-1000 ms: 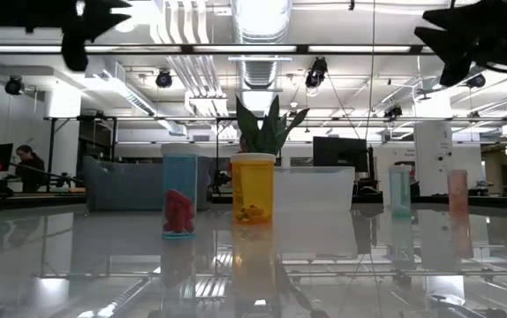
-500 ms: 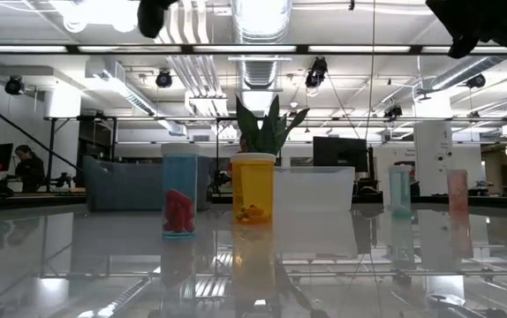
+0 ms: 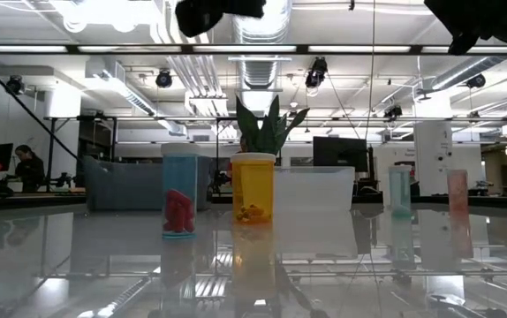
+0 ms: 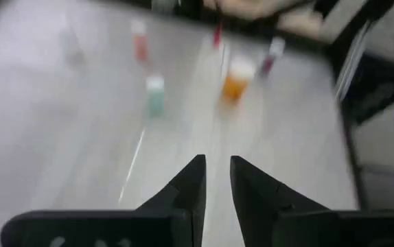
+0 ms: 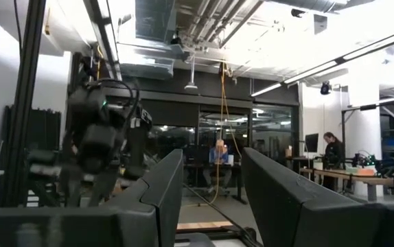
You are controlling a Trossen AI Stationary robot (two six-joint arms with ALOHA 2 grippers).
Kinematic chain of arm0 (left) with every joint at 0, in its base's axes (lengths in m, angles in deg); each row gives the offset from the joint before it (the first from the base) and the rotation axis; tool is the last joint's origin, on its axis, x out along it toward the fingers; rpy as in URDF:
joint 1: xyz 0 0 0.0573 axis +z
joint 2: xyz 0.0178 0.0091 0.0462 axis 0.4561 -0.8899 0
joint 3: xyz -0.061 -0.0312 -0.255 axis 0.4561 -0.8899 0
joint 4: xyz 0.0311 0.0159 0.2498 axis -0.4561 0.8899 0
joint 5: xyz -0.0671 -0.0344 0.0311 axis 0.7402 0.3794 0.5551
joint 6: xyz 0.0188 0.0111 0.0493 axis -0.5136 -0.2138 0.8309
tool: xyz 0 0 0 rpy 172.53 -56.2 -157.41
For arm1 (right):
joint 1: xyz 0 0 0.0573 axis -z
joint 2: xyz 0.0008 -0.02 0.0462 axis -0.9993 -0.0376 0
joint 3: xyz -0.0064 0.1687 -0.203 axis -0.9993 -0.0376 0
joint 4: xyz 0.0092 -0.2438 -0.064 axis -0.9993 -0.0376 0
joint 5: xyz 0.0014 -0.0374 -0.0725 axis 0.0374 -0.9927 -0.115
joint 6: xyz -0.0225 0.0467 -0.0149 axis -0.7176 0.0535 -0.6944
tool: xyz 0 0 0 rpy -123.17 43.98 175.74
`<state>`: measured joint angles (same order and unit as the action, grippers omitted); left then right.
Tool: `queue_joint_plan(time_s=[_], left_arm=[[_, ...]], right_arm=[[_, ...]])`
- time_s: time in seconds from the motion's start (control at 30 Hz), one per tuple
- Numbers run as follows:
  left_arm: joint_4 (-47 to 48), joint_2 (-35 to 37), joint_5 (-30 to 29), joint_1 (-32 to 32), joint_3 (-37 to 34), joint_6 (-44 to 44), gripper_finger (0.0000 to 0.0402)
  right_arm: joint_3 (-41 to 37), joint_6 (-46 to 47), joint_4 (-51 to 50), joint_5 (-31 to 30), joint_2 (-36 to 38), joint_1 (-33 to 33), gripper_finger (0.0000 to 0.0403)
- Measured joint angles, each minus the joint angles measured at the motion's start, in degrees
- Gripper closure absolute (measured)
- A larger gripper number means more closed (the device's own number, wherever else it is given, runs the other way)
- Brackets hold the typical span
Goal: Pick and place medicine bottles into bin by pill shape (circle, oval)
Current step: Put the left large orange capsule bottle into the black bin
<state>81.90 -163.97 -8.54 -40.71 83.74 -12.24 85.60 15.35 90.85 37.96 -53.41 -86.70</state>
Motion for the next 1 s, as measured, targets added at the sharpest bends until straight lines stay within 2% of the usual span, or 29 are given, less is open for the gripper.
queue_joint_plan(time_s=[0.1, 0.3, 0.43, 0.63, 0.77, 0.87, 1.0], left_arm=[[4.72, -4.02, 1.35, 0.01, 2.40, 0.31, 0.0350], [5.74, -10.33, 1.53, 0.01, 3.14, 4.43, 0.0337], [5.70, -12.78, 1.92, 0.01, 3.14, 6.06, 0.0292], [5.65, -14.89, 2.00, 0.02, 3.14, 6.35, 0.0192], [5.50, -15.20, -0.25, 0.08, 3.07, 6.45, 0.0134], [5.06, -15.24, -0.43, 0.12, 2.50, 6.19, 0.0106], [2.73, -15.24, -0.54, 0.14, 0.73, 5.84, 0.0095]], right_arm=[[0.00, 0.33, -0.07, 0.00, 0.00, 0.00, 0.0262], [0.00, 0.57, -0.33, 0.06, 0.00, 0.00, 0.0262], [0.00, 0.59, -1.20, 0.07, 0.00, 0.00, 0.0262], [0.02, 0.20, -1.99, 0.05, 0.00, 0.00, 0.0262], [0.02, 0.09, -2.76, 0.05, 0.00, 0.00, 0.0262], [0.02, 0.32, -2.86, 0.04, 0.00, 0.00, 0.0262], [0.02, 0.56, -3.13, 0.03, 0.00, 0.00, 0.0262]])
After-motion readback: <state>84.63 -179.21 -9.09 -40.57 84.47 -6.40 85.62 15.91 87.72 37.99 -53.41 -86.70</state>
